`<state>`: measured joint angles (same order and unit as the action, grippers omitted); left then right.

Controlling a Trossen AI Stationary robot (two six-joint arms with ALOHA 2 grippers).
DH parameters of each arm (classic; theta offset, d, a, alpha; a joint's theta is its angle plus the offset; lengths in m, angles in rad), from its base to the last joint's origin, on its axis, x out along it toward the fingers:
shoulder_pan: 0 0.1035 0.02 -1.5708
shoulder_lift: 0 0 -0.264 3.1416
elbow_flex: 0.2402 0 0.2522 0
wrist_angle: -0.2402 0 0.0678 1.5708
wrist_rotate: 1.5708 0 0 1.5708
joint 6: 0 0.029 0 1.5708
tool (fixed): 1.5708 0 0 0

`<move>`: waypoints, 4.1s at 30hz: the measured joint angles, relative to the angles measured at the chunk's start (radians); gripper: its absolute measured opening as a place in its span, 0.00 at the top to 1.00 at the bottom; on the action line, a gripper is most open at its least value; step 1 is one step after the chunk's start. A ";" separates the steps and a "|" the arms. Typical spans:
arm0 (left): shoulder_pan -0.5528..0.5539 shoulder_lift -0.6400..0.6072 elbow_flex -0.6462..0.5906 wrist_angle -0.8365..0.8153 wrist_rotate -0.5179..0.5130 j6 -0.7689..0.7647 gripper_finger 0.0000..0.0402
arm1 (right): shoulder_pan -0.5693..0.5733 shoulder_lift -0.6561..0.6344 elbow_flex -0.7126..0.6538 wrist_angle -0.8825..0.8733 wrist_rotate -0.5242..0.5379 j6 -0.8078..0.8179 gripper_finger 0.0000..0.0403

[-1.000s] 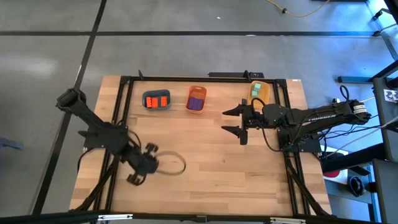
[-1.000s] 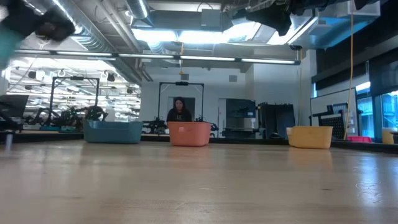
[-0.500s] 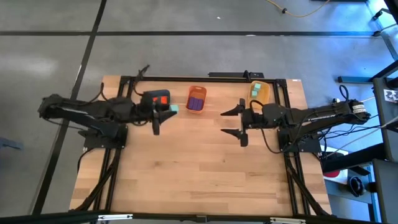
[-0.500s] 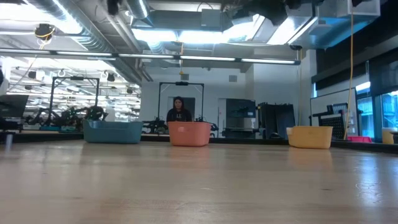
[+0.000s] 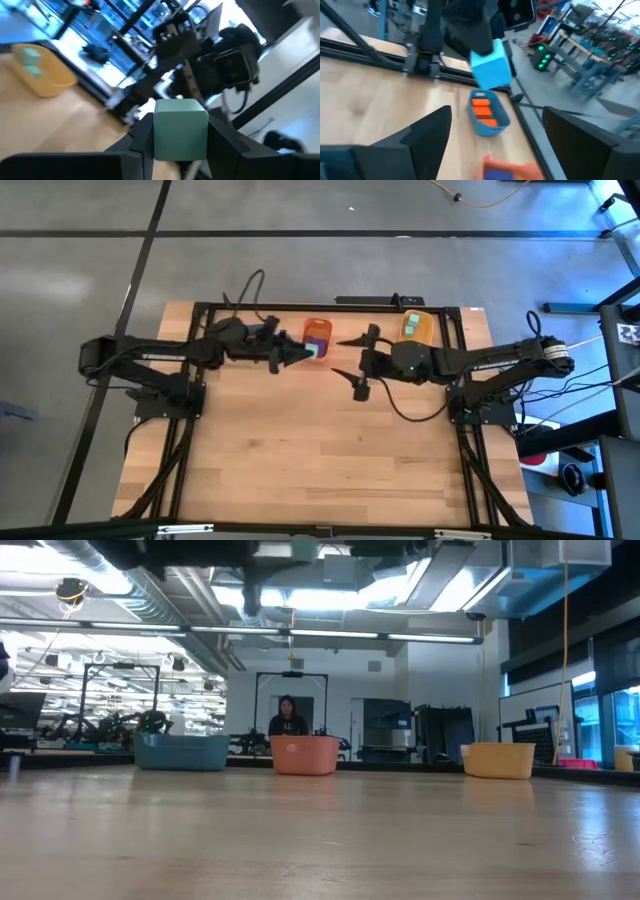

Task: Sort & place blocks by color
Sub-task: Put the blue block into the yellow bin

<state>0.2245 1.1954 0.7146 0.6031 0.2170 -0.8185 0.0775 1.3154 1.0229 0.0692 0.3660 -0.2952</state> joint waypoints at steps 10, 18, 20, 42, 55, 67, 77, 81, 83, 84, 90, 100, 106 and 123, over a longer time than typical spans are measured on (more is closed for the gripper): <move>-0.025 0.173 0.181 0.071 -0.004 -0.094 0.70 | -0.011 0.035 0.057 0.005 -0.001 -0.151 0.22; -0.039 0.179 0.193 0.064 -0.051 -0.090 0.70 | -0.016 0.033 0.057 0.069 -0.035 -0.163 0.22; -0.038 0.179 0.193 0.063 -0.057 -0.102 0.70 | -0.016 0.033 0.057 0.100 -0.036 -0.170 0.22; -0.039 0.179 0.192 0.063 -0.050 -0.151 0.70 | -0.028 0.036 0.057 0.129 -0.037 -0.267 0.49; -0.027 0.179 0.191 0.058 -0.051 -0.138 0.64 | -0.028 0.044 0.057 0.130 -0.026 -0.267 0.67; 0.166 0.031 0.192 -0.099 0.214 0.036 0.42 | -0.032 -0.167 0.054 -0.245 0.112 -0.123 0.67; -0.008 -0.181 0.191 -0.577 -0.178 0.567 0.43 | -0.119 -0.440 -0.046 -0.501 0.029 0.197 0.67; -0.159 -0.187 0.147 -0.472 -0.337 0.637 0.43 | -0.145 -0.531 -0.153 -0.452 -0.078 0.310 0.67; -0.221 -0.181 0.101 -0.368 -0.384 0.646 0.43 | -0.148 -0.568 -0.207 -0.386 -0.132 0.356 0.67; -0.245 -0.178 0.077 -0.312 -0.400 0.646 0.43 | -0.148 -0.582 -0.230 -0.353 -0.163 0.376 0.67; -0.274 -0.198 0.005 -0.220 -0.399 0.646 0.43 | -0.147 -0.611 -0.291 -0.221 -0.274 0.438 0.66; -0.224 -0.216 0.006 -0.229 -0.334 0.645 0.43 | -0.147 -0.609 -0.291 -0.222 -0.282 0.446 0.66; -0.223 -0.216 0.006 -0.228 -0.332 0.646 0.43 | -0.165 -0.542 -0.178 -0.326 -0.073 0.470 0.66; -0.193 -0.253 0.006 -0.227 -0.327 0.646 0.43 | -0.930 0.087 0.019 -1.025 -0.210 0.583 0.66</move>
<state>0.0318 0.9428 0.7208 0.3763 -0.1102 -0.1726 -0.8521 1.4028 1.0419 -0.9554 0.1558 0.2883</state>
